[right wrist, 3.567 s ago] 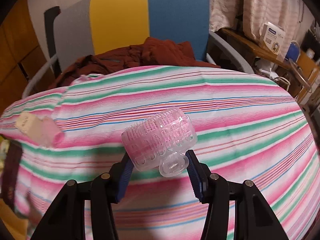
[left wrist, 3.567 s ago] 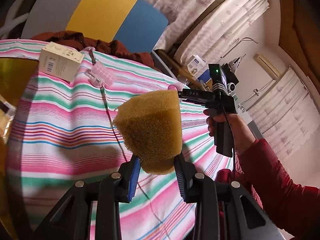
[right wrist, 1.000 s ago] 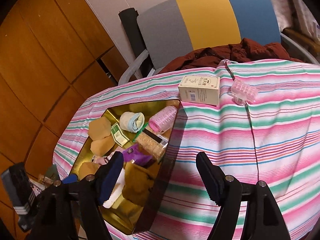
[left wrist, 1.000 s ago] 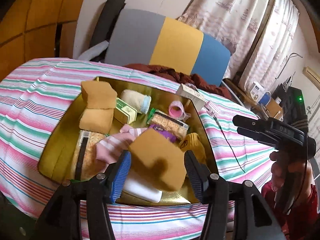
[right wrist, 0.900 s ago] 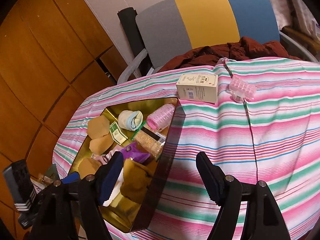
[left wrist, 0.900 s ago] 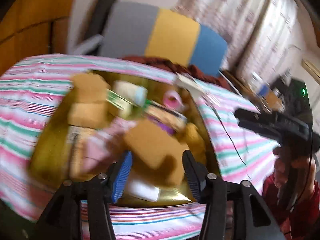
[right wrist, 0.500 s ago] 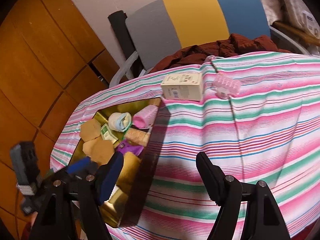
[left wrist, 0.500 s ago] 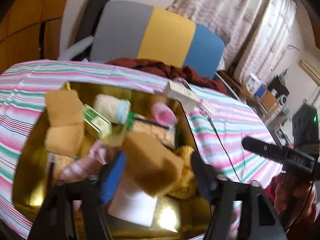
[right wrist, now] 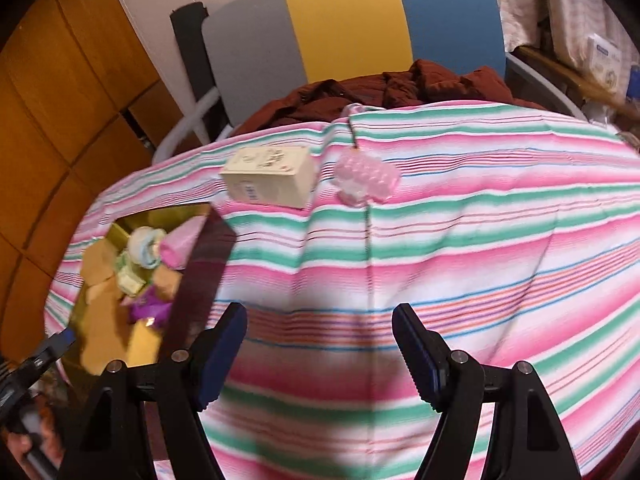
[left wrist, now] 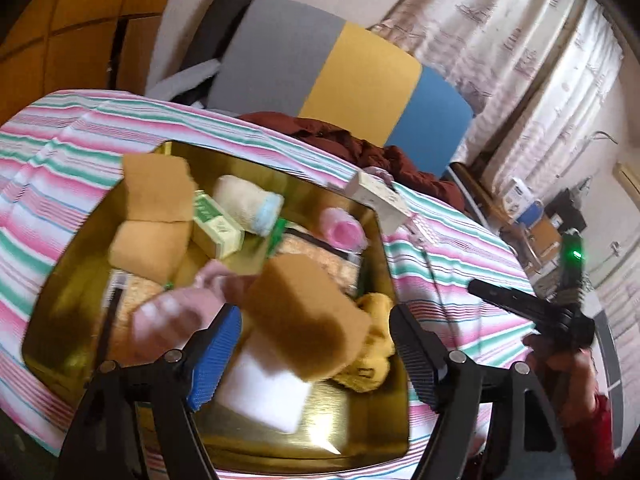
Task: Organize objects
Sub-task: 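Return the right tool to the table and grasp the second pink curler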
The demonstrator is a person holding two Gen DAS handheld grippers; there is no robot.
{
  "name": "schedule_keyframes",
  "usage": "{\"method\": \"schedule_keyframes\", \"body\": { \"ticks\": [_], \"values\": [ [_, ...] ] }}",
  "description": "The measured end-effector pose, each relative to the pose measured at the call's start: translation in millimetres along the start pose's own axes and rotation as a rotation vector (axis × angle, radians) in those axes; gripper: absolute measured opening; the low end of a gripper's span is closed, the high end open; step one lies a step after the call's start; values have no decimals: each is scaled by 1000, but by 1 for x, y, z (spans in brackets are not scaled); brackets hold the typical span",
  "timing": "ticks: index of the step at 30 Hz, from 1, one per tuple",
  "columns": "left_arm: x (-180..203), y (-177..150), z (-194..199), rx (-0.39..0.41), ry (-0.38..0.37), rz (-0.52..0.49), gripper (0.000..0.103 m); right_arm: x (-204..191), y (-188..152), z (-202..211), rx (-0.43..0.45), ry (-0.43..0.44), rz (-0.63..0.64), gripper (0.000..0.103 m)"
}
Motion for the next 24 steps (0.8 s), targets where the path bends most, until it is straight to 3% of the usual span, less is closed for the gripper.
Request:
{"method": "schedule_keyframes", "body": {
  "ticks": [7,13,22,24],
  "values": [
    [32,-6,4,33,-13,-121,78,22,17,-22,-29,-56,74,78],
    [51,-5,1,33,-27,-173,78,33,51,-44,49,-132,189,91],
    [63,-2,-10,4,-17,-208,78,25,83,-107,16,-214,459,92],
    [64,1,-13,-4,-18,-209,78,28,87,-115,19,-176,460,91]
  ]
}}
Point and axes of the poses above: each gripper's, at about its wrist camera, not at the fingertips, and z roughly against the way its jaws point, x to its right, y to its top, the point moved 4 cm from there along -z, roughly the way its jaws point, and after that the axes turned 9 degrees about z, right-handed, at the moved point
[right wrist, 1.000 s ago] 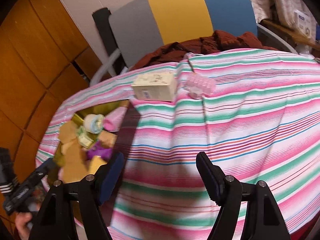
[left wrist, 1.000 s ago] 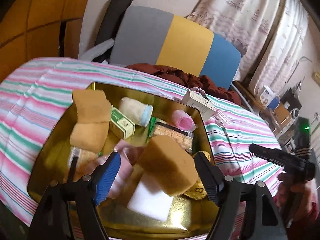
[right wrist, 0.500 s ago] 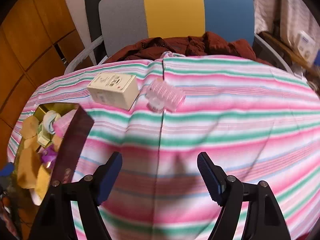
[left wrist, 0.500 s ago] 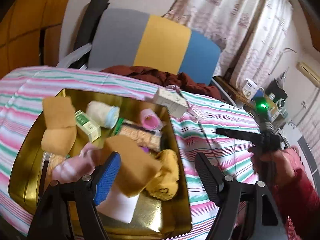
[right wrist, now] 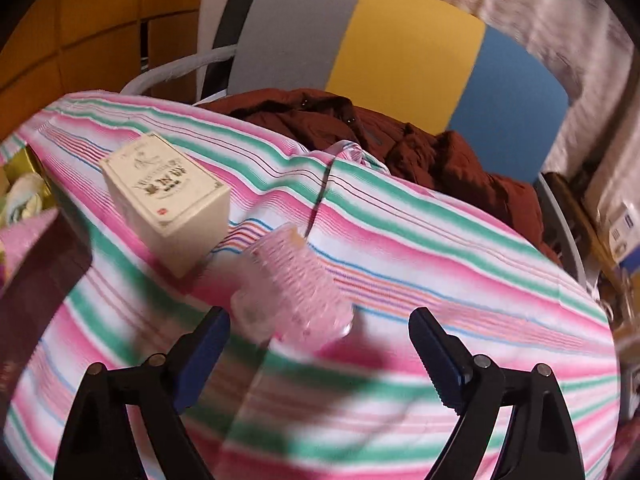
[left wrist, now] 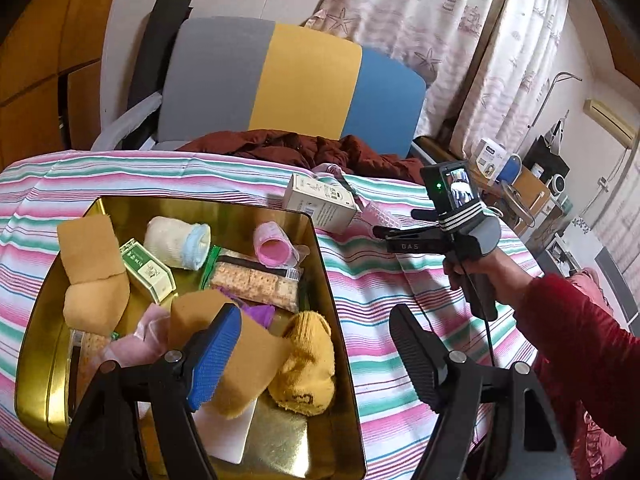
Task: Organize objects
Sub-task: 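Return the right tool to the table and grasp the second pink curler, then grasp the white medicine box with the left tool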
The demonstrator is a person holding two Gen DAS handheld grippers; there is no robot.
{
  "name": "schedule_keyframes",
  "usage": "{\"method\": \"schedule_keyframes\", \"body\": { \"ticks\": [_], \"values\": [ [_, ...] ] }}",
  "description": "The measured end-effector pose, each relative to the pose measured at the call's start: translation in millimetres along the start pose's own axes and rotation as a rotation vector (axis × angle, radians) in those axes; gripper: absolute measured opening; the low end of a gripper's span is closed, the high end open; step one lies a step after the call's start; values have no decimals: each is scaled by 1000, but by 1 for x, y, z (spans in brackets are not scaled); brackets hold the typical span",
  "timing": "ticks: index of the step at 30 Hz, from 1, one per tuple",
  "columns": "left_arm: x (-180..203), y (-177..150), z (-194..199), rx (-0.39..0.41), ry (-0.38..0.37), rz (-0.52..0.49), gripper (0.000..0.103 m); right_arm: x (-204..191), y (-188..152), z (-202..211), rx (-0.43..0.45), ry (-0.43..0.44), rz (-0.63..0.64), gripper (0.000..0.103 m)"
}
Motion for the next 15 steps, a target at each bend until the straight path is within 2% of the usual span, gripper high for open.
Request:
{"method": "schedule_keyframes", "body": {
  "ticks": [3,6,7,9,15],
  "values": [
    [0,5,-6,-8,4,1,78,3,2,-9,15,91,-31,89],
    [2,11,-13,-21,-4,2,78,2,2,-18,17,142,-46,78],
    [3,13,-15,-25,-4,-1,78,2,2,-21,15,158,-58,71],
    [6,18,-22,-40,-8,-14,78,4,1,-23,29,188,-97,68],
    [23,35,-45,-78,8,-83,78,3,0,-23,34,183,-158,67]
  ]
}}
Point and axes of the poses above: each gripper's, at about its wrist camera, not at the fingertips, and z roughly against the way its jaws point, x to its right, y to its top, the point moved 4 cm from there along -z, roughly the way its jaws point, and after that the axes turned 9 degrees about z, right-handed, at the moved point
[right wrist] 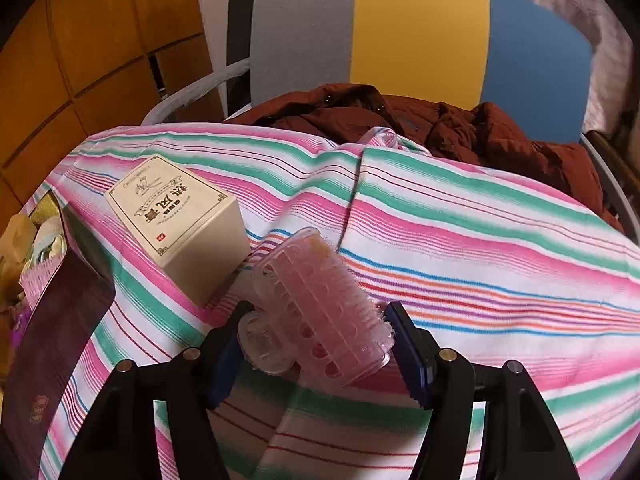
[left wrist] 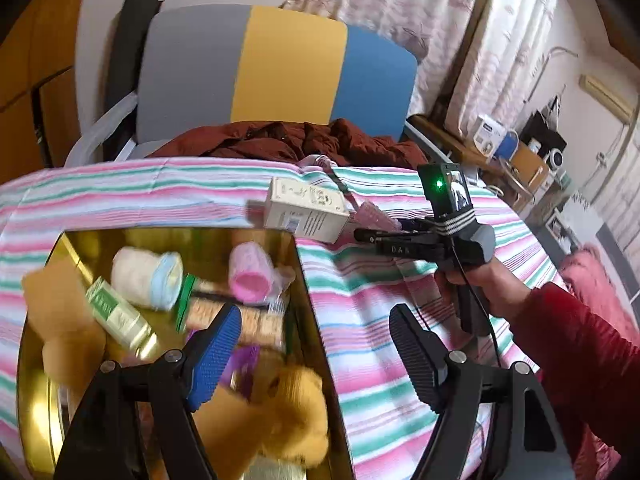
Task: Organize objects
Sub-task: 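Grasp the white medicine box with the left tool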
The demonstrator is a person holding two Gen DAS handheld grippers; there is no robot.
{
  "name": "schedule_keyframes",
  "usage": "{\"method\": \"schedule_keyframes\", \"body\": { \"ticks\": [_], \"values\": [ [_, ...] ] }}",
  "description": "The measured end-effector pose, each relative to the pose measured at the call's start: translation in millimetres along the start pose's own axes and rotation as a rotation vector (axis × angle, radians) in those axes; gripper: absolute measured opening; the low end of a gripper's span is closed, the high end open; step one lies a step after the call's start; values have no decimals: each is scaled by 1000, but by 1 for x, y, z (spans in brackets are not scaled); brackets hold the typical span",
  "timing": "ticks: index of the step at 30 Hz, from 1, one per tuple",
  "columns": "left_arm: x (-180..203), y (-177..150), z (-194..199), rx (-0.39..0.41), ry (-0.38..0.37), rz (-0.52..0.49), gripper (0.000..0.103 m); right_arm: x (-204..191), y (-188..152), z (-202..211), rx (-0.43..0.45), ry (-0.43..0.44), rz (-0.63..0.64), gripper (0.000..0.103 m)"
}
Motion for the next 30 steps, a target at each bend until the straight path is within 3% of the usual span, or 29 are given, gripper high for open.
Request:
{"method": "schedule_keyframes", "body": {
  "ticks": [10,14,18,21,23,27,30],
  "values": [
    [21,60,-71,-105,18,-49,79,6,-31,25,-108,-12,-142,67],
    [21,85,-111,-163,45,-52,81,16,-52,44,-143,16,-278,67],
    [17,100,-156,-226,133,-68,82,25,-73,68,-134,61,-440,67],
    [18,99,-176,-273,148,-56,82,27,-80,81,-73,41,-454,67],
    [25,96,-180,-304,110,-49,82,32,-83,84,-42,23,-461,67],
    [60,74,-171,-367,-34,-42,82,48,-82,92,-7,17,-516,67],
    [89,49,-161,-379,-68,-89,82,62,-84,99,9,-10,-545,67]
  ]
}}
Point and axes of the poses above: each gripper's, at about its wrist camera, not at the fingertips, and z roughly against the way its jaws point, x to its right, y to its top, the point moved 4 cm from there along -z, roughly the way its jaws point, and after that the axes turned 9 degrees about z, right-handed, at the moved point
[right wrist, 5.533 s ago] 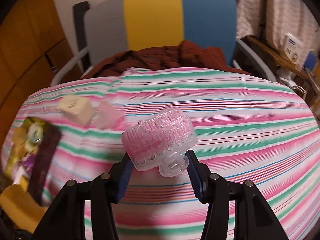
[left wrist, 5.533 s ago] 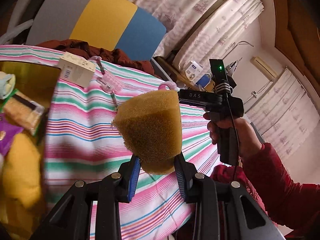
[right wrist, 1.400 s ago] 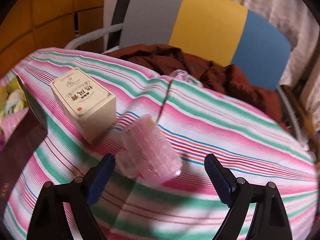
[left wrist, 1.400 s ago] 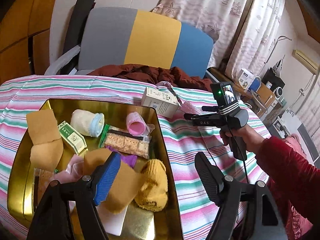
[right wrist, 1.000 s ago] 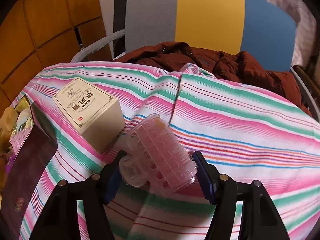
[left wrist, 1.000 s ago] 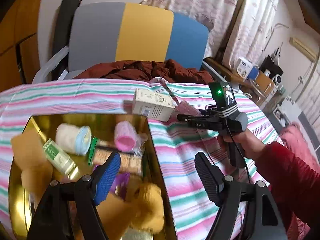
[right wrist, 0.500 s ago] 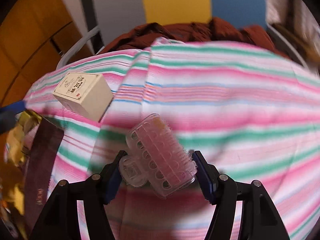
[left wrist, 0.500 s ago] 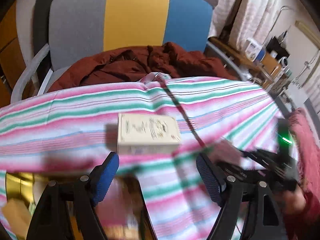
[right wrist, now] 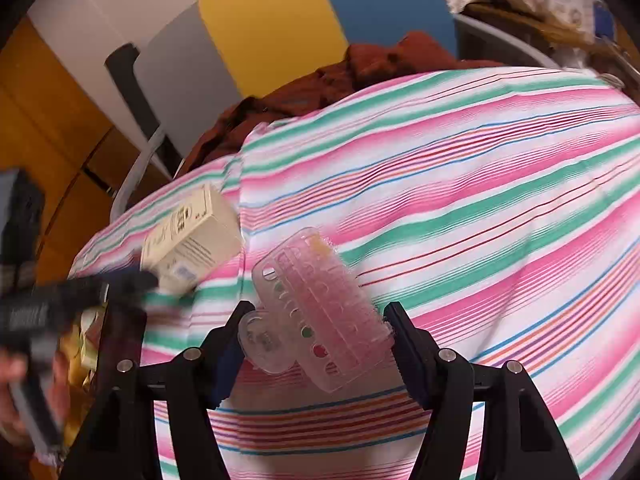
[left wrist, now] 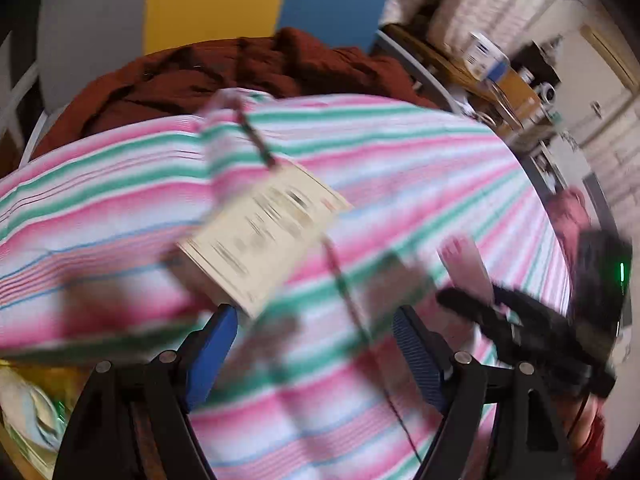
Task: Organize objects
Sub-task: 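Grasp the white medicine box with the left tool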
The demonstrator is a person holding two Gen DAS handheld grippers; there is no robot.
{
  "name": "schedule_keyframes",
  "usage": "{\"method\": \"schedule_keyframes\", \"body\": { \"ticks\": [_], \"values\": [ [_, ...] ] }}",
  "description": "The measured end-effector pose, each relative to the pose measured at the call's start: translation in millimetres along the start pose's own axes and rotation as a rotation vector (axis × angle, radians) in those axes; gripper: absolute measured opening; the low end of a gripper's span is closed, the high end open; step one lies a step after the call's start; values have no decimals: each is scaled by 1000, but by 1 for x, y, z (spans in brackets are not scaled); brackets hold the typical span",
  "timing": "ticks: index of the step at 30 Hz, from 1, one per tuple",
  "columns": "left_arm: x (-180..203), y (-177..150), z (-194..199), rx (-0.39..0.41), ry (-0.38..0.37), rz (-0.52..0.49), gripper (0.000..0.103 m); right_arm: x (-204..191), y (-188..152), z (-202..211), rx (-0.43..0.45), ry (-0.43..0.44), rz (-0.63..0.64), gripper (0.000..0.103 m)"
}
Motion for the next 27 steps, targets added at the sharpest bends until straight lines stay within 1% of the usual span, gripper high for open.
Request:
{"method": "schedule_keyframes", "body": {
  "ticks": [2,4,5,7,8,10,15,18,21,22,23,24,25,27],
  "values": [
    [13,-12,2,5,-7,-38,82,7,2,4,5,-5,-24,67],
    [20,-17,11,80,69,-96,82,11,2,6,7,1,-48,67],
    [21,-17,17,136,131,-125,82,12,2,6,7,1,-54,67],
    [20,-14,23,186,193,-156,82,12,2,6,6,4,-61,67],
    [19,-12,25,196,216,-169,82,11,1,6,4,11,-62,67],
    [12,-4,22,191,255,-181,82,10,2,6,7,15,-66,67],
    [8,17,0,167,296,-200,82,5,5,5,13,23,-49,67],
    [7,20,-15,138,279,-180,82,6,5,6,17,24,-50,67],
    [7,21,-28,127,283,-164,80,9,5,5,12,14,-54,67],
    [9,20,-31,125,284,-168,78,10,6,5,8,11,-54,67],
    [10,19,-32,126,282,-172,70,11,6,4,6,8,-56,67],
    [12,17,-34,122,281,-178,58,12,6,4,6,4,-59,67],
    [13,16,-35,114,279,-178,52,13,6,5,6,5,-63,67],
    [14,14,-38,111,285,-172,53,14,7,5,7,5,-65,67]
  ]
}}
Point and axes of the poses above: each gripper's, at about its wrist camera, not at the fingertips, and z roughly against the way its jaws point, x to its right, y to its top, the point moved 4 cm from there along -z, roughly the way its jaws point, and after that the axes turned 9 degrees about z, right-handed, at the moved point
